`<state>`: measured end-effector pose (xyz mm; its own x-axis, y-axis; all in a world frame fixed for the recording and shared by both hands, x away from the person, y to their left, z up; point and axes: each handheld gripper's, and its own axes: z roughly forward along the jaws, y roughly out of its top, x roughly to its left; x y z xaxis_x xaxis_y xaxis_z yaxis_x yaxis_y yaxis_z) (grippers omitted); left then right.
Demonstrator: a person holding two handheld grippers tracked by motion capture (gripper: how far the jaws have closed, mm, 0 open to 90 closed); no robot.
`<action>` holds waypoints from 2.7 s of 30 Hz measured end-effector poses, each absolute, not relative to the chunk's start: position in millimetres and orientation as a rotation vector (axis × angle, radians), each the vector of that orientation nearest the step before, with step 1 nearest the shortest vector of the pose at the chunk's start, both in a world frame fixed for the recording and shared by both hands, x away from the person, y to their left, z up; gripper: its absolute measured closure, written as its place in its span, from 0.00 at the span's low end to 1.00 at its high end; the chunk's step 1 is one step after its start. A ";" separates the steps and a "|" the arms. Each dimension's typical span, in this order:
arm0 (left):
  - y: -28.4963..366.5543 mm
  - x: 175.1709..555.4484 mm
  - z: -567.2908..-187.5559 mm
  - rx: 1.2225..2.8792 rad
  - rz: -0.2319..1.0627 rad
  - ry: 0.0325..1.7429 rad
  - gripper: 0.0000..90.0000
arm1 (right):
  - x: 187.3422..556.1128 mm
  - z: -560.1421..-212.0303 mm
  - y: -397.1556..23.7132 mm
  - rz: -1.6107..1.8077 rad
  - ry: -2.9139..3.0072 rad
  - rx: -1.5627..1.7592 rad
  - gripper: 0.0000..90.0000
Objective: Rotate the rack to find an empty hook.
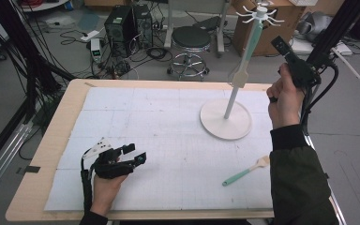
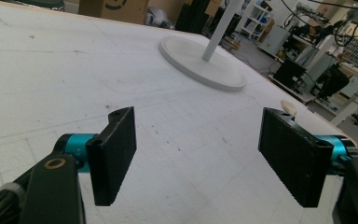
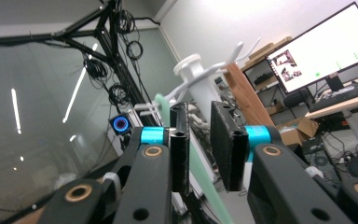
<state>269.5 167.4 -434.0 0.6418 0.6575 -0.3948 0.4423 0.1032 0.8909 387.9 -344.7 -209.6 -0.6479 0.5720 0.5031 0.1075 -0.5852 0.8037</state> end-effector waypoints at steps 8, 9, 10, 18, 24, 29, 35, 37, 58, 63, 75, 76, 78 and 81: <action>169.2 269.3 -433.6 1.523 0.207 0.955 0.31 | 397.2 -208.3 -346.0 2.343 1.208 1.133 1.00; 169.3 269.1 -433.5 1.525 0.208 0.953 0.31 | 397.2 -208.3 -345.7 2.339 1.210 1.136 1.00; 169.4 268.9 -433.4 1.524 0.210 0.952 0.31 | 397.1 -208.0 -345.4 2.334 1.207 1.137 1.00; 170.9 267.5 -431.9 1.513 0.233 0.949 0.30 | 399.5 -198.9 -345.6 2.329 1.204 1.122 1.00; 170.5 267.2 -431.7 1.515 0.234 0.944 0.30 | 402.3 -192.3 -343.3 2.312 1.208 1.116 1.00; 170.1 266.5 -430.7 1.523 0.253 0.932 0.30 | 404.1 -192.4 -341.4 2.317 1.199 1.123 1.00; 170.2 266.5 -430.6 1.525 0.251 0.930 0.30 | 403.4 -190.2 -337.4 2.316 1.214 1.119 1.00; 170.3 266.4 -430.4 1.525 0.252 0.930 0.30 | 402.0 -188.5 -334.4 2.310 1.232 1.109 1.00; 172.3 265.2 -429.7 1.521 0.252 0.938 0.31 | 401.8 -187.3 -317.1 2.275 1.204 1.162 1.00; 173.5 265.0 -429.2 1.520 0.254 0.938 0.31 | 403.2 -187.7 -311.3 2.276 1.208 1.168 1.00; 174.9 264.6 -428.8 1.518 0.258 0.937 0.31 | 402.7 -185.8 -298.6 2.254 1.251 1.148 1.00; 175.1 264.5 -428.8 1.519 0.257 0.937 0.31 | 402.7 -186.2 -298.3 2.250 1.247 1.145 1.00; 174.6 264.3 -428.7 1.516 0.258 0.937 0.31 | 401.3 -186.8 -297.9 2.242 1.252 1.142 1.00; 173.2 263.7 -428.4 1.519 0.254 0.935 0.31 | 399.2 -189.3 -297.9 2.237 1.252 1.131 1.00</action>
